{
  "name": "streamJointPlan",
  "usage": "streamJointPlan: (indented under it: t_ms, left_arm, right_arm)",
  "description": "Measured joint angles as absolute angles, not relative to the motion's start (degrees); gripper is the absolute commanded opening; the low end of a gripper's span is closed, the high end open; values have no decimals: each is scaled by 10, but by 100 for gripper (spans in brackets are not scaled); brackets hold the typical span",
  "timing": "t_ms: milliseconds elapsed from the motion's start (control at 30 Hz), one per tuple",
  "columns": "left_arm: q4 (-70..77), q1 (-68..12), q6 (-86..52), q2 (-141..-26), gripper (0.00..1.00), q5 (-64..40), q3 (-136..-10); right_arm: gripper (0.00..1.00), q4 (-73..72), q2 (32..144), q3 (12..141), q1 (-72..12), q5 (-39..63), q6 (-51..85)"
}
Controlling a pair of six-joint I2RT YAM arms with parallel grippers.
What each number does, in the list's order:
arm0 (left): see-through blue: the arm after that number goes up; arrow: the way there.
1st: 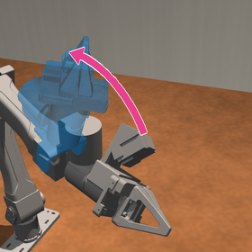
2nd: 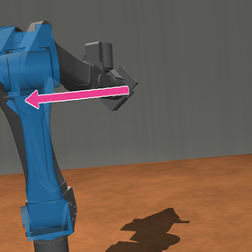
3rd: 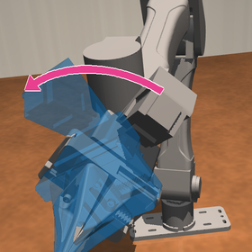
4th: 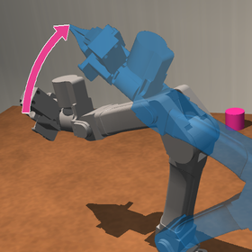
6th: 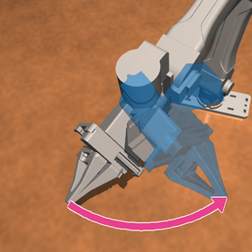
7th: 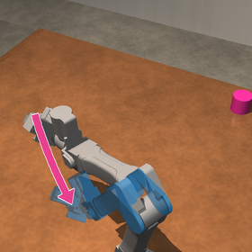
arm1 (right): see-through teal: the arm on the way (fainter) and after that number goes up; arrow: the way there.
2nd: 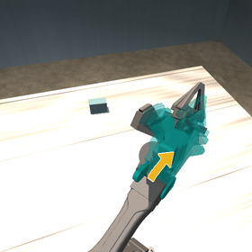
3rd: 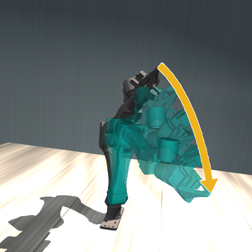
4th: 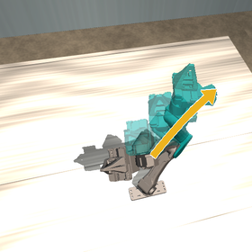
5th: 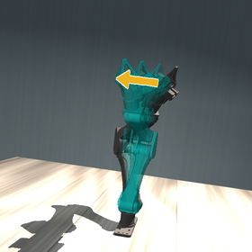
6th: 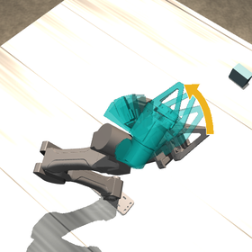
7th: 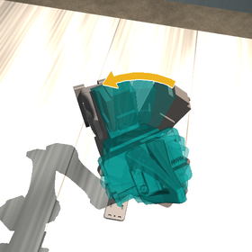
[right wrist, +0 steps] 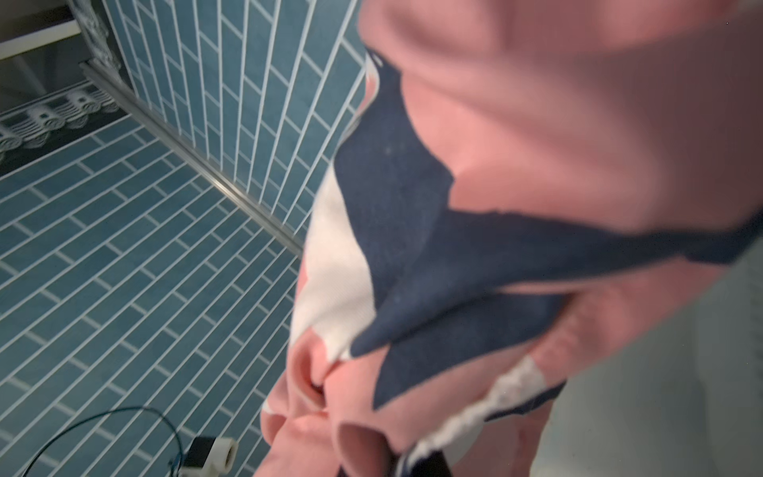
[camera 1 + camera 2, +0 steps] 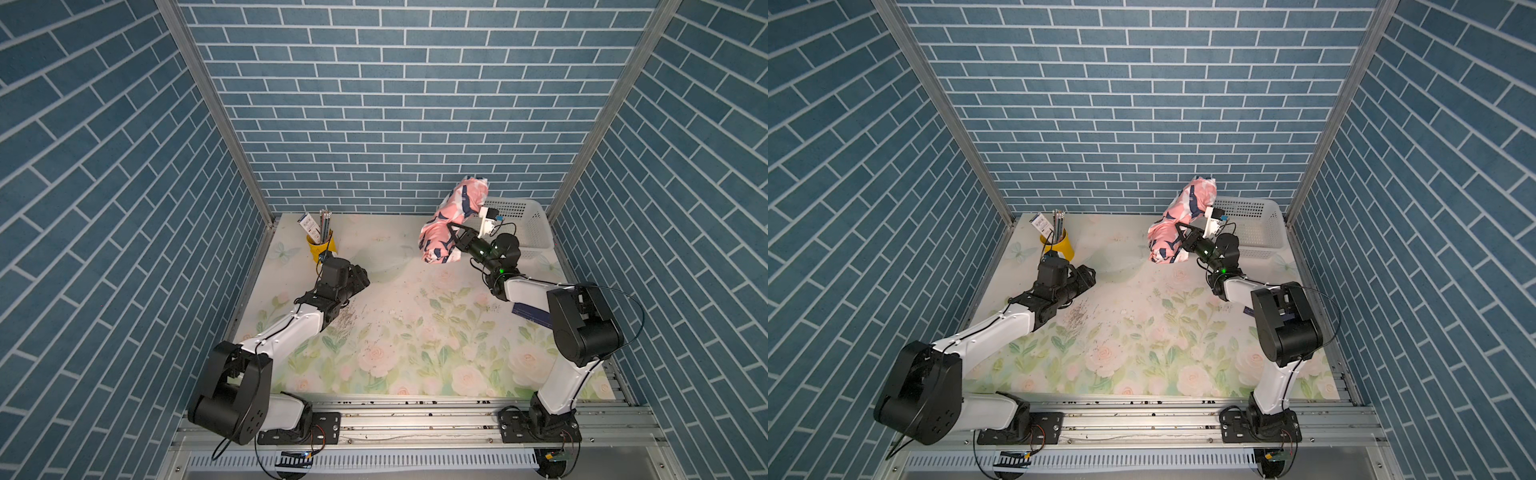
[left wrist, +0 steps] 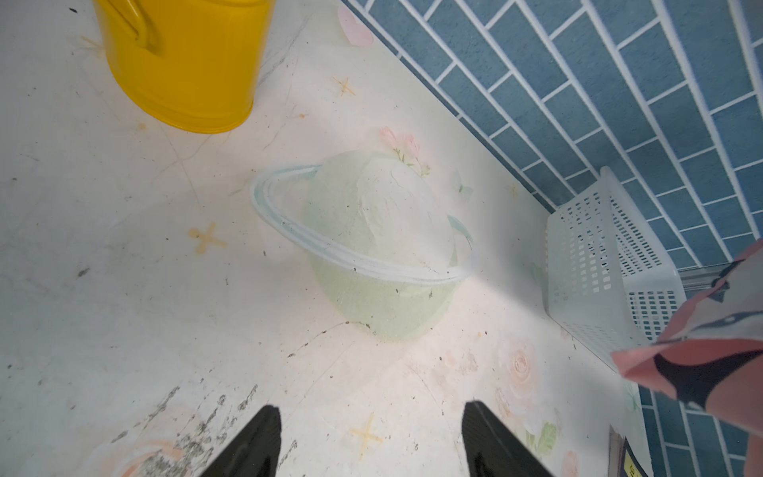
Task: Roll up the shorts
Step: Place the shorts in the bin.
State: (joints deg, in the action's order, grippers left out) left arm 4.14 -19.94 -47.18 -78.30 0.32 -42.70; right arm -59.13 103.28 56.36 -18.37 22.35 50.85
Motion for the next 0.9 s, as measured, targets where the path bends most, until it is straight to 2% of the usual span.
streamJointPlan:
  t_ms: [400, 900]
  left_arm:
    - [41, -200, -482, -779, 74, -2, -420]
    - [12, -200, -482, -761, 74, 1, -417]
  right_arm:
    - [0, -551, 1057, 606, -154, -43, 538]
    - [0, -511, 1274, 810, -126, -169, 608]
